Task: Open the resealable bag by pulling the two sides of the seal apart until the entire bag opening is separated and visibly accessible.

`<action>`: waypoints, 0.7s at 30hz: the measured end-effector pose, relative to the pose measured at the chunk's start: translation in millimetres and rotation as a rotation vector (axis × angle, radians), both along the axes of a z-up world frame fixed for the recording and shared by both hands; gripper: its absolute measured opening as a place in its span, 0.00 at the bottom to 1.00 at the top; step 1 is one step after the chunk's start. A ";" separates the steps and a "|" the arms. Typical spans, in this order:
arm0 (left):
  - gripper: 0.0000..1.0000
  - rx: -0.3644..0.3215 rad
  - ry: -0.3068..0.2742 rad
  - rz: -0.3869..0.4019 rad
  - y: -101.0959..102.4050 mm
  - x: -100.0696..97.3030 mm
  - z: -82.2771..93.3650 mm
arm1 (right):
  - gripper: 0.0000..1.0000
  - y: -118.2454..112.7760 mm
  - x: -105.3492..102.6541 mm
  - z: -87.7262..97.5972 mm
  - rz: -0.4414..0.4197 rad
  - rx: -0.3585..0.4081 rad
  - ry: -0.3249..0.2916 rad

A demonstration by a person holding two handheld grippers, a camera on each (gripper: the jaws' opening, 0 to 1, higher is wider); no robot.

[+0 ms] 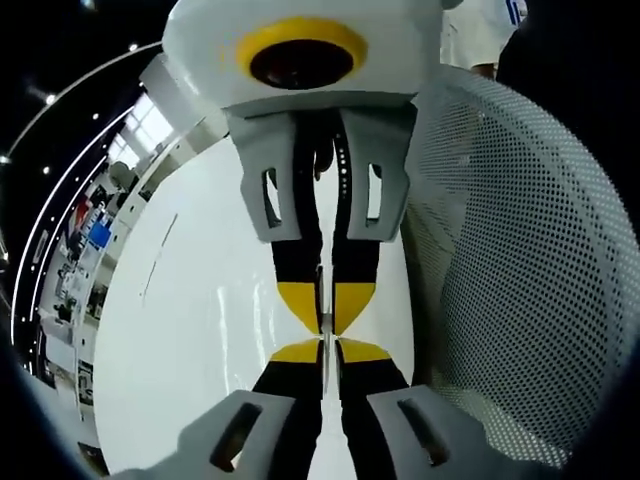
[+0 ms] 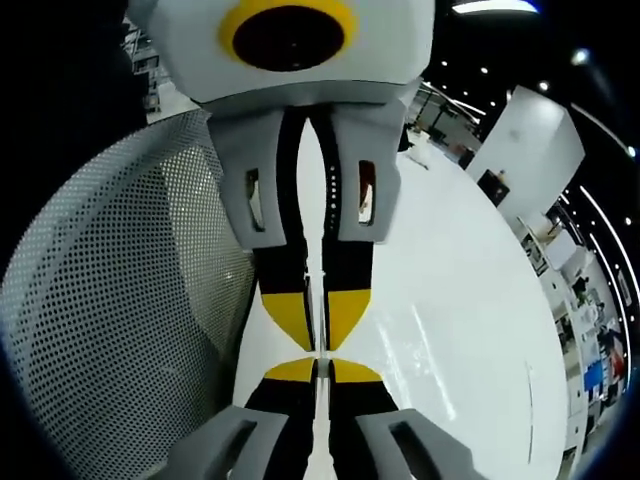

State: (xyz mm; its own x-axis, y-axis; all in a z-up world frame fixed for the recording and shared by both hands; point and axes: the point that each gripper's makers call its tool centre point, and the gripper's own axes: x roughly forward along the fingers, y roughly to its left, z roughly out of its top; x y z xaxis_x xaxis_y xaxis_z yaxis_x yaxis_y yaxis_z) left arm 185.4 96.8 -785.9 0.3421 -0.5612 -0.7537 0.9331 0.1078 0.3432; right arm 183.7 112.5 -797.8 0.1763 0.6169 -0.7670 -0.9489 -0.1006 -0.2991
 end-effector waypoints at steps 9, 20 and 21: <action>0.00 -0.003 -0.006 0.030 2.8 1.8 0.8 | 0.00 0.8 0.1 0.0 -0.018 0.007 0.015; 0.00 -0.018 0.024 0.039 1.4 0.0 0.5 | 0.00 0.6 -2.6 0.5 0.010 -0.005 0.012; 0.00 -0.016 0.020 0.036 1.4 -0.4 0.4 | 0.00 0.4 -2.8 0.7 0.010 -0.003 0.013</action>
State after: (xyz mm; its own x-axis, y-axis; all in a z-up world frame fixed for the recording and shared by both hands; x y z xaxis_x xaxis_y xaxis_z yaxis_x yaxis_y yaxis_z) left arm 185.0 98.2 -785.5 0.3473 -0.5607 -0.7517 0.9351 0.1465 0.3227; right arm 180.9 113.0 -797.1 0.1602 0.6163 -0.7710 -0.9518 -0.1105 -0.2861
